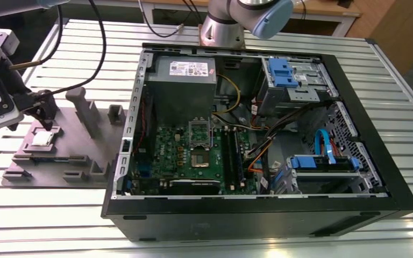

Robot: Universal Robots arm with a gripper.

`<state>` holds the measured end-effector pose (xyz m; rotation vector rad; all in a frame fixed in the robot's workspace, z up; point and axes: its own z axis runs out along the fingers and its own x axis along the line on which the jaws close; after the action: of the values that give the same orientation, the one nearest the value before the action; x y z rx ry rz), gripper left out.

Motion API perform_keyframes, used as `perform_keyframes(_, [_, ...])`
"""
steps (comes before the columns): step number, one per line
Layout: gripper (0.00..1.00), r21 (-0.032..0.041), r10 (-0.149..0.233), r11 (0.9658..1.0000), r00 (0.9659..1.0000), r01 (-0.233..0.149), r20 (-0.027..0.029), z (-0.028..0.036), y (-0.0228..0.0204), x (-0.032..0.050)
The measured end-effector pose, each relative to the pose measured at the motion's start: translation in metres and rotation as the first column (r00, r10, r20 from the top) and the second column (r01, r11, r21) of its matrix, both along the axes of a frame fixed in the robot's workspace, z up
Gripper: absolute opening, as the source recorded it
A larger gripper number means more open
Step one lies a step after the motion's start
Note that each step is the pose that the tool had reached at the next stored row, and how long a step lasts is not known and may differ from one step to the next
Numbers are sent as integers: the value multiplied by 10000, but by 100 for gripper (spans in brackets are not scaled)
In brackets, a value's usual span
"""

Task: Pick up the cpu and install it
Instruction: 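Pick up the cpu and move it towards the insertion slot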

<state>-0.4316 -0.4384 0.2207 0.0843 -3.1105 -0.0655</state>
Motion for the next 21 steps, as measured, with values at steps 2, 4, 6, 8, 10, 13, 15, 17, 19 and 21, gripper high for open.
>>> perform_keyframes(2, [71,3,0,10000,10000,0,5,-8,0,1])
perform_keyframes(4, [71,1,0,10000,10000,0,1,-18,-1,8])
perform_keyframes(6, [71,1,-7,10000,10000,7,2,-49,-1,9])
perform_keyframes(8, [71,0,-38,10000,10000,38,3,-83,-1,9])
perform_keyframes(10, [71,0,-101,9999,9999,101,5,-120,-1,9])
perform_keyframes(13, [71,1,-135,9999,9999,135,12,-174,-1,9])
perform_keyframes(15, [71,1,-136,9999,9999,136,16,-210,-1,10])
perform_keyframes(17, [71,1,-137,9999,9999,137,16,-239,-1,9])
perform_keyframes(19, [71,1,-142,9999,9999,142,17,-257,1,9])
perform_keyframes(21, [71,0,-153,9999,9999,153,16,-268,3,9])
